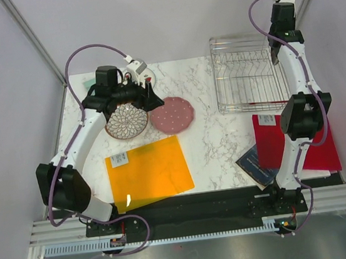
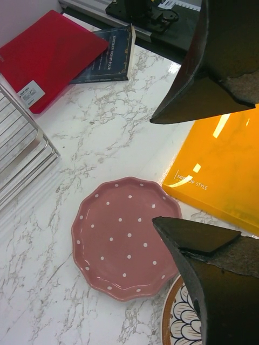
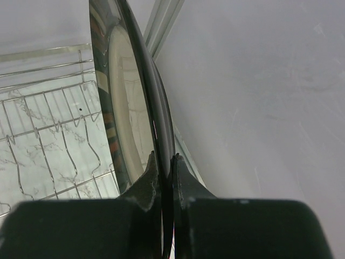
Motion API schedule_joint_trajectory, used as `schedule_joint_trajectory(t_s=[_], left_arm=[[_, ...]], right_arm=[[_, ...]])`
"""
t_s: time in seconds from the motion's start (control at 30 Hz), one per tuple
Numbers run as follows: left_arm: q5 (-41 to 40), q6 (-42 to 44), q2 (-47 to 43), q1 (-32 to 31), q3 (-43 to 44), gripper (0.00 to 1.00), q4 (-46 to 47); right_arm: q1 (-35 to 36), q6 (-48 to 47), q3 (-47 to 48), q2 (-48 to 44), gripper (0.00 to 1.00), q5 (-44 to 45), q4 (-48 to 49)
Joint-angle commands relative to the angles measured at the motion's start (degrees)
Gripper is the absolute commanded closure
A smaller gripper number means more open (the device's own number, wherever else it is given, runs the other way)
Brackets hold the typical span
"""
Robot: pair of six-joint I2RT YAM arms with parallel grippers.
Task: Load the plates into the dish rack
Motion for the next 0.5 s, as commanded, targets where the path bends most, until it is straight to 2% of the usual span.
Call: schedule_joint_trajectory(t_s=[0.0, 0.47], left_arm=[[1.4, -2.2, 1.4, -0.3, 0.1, 0.24, 2.0], [1.5, -2.7, 3.3, -1.1, 1.6, 0.25, 2.4]], right_arm=[[-0.3, -1.1, 5.5, -0.7, 1.0, -0.5, 8.7], [-0.6, -1.7, 6.6, 6.4, 1.0, -2.0, 8.1]])
